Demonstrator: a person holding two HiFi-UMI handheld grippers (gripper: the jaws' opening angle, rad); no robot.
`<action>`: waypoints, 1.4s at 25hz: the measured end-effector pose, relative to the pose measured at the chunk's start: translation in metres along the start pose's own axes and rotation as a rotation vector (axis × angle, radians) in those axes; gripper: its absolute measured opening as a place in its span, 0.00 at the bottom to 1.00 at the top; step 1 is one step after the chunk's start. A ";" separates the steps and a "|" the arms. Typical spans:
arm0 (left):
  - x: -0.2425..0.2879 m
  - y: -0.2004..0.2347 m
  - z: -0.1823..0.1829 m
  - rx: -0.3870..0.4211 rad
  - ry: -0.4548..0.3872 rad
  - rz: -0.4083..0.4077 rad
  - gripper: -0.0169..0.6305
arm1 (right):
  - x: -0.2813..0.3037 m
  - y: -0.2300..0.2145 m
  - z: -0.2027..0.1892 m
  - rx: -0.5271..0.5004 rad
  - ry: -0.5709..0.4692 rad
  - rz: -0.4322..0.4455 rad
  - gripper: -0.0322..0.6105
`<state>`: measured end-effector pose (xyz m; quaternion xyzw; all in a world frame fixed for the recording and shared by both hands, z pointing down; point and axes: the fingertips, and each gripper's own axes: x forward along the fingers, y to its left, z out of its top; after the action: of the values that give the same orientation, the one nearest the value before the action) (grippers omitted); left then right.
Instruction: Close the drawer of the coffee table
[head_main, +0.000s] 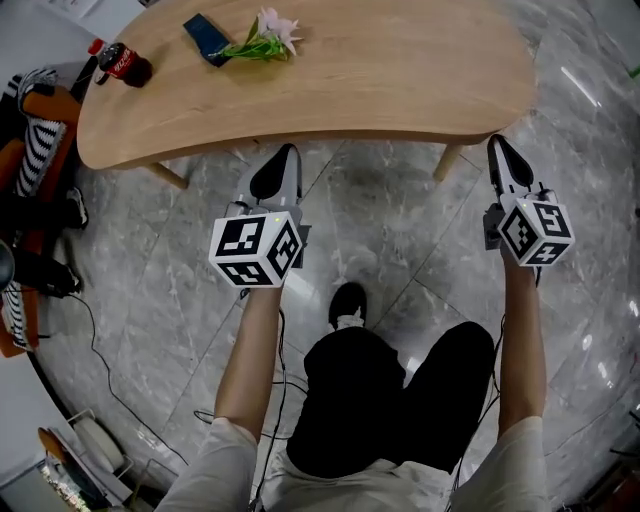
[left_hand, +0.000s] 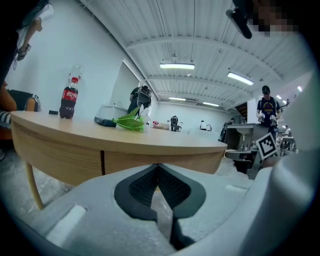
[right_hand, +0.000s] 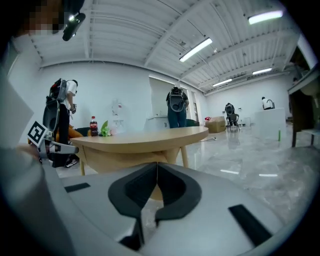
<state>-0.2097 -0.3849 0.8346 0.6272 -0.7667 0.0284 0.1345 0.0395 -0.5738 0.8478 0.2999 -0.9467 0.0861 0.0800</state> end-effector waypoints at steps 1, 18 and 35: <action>-0.012 -0.002 0.001 0.003 0.032 0.010 0.04 | -0.008 0.005 -0.003 0.010 0.027 0.006 0.08; -0.184 -0.072 0.219 -0.035 0.237 0.024 0.04 | -0.128 0.170 0.186 0.091 0.235 0.162 0.08; -0.363 -0.158 0.336 -0.081 0.328 -0.053 0.04 | -0.288 0.302 0.335 0.207 0.273 0.102 0.07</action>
<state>-0.0493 -0.1431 0.4038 0.6284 -0.7180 0.0961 0.2836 0.0630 -0.2416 0.4285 0.2438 -0.9271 0.2269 0.1721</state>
